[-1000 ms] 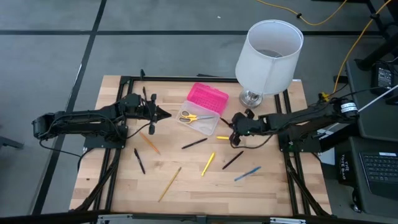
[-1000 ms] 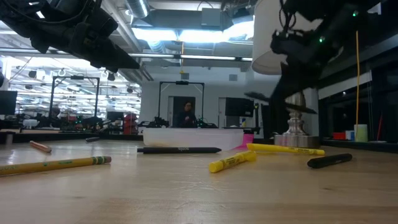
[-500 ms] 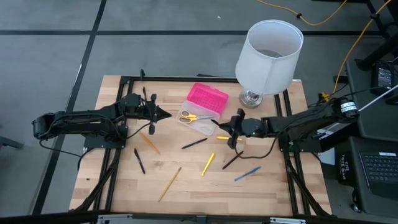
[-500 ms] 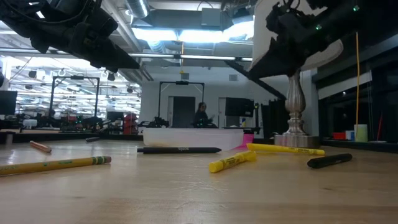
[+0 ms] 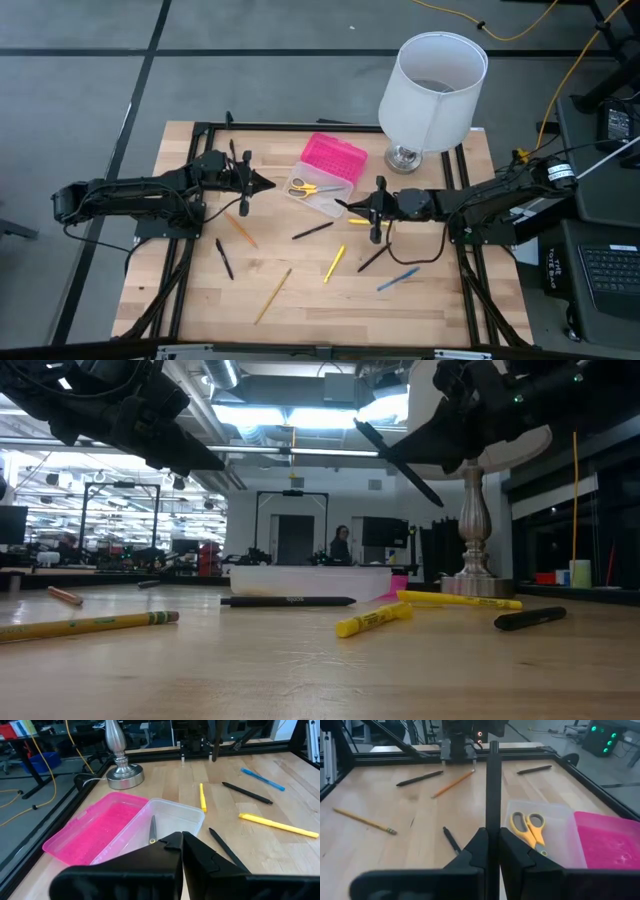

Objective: Pick & place school supplies into a supply box
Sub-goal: Put the black pen into the pink supply box

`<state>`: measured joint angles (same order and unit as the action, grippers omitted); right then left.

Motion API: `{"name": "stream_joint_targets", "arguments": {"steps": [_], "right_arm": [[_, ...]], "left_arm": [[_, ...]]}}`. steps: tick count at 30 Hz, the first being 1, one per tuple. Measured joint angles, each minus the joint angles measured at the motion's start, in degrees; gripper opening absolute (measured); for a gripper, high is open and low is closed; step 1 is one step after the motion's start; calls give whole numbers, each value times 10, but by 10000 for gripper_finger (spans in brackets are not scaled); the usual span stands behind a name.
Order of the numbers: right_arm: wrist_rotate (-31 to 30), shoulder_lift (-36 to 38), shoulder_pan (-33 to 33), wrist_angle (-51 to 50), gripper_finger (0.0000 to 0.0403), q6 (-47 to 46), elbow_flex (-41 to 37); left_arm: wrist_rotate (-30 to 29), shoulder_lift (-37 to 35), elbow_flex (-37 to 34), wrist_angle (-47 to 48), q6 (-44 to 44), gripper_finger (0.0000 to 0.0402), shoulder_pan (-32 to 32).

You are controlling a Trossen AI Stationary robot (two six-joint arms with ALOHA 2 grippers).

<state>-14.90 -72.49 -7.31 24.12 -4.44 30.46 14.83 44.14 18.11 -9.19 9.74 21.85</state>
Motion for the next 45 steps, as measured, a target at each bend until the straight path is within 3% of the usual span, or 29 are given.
{"name": "stream_joint_targets", "arguments": {"steps": [6, 14, 24, 31, 34, 39, 45], "right_arm": [[1, -17, 15, 7, 29, -40, 7], [45, -108, 55, -5, 29, -10, 87], [46, -200, 94, -197, 29, -40, 249], [46, -283, 124, -261, 29, -28, 341], [54, -313, 146, -275, 29, -29, 355], [119, -351, 194, -277, 29, -72, 358], [127, -375, 211, -280, 29, -85, 358]], "left_arm": [[0, 0, 0, -1, 0, 6, 0], [0, 0, 0, 0, -36, 1, 0], [0, 0, 0, 0, -60, 5, 0], [0, 0, 0, 0, -60, 2, 0], [0, 0, 0, 0, -60, 2, 0], [1, 0, 0, 0, -60, 1, 0], [1, 0, 0, 0, -60, 3, 0]]}}
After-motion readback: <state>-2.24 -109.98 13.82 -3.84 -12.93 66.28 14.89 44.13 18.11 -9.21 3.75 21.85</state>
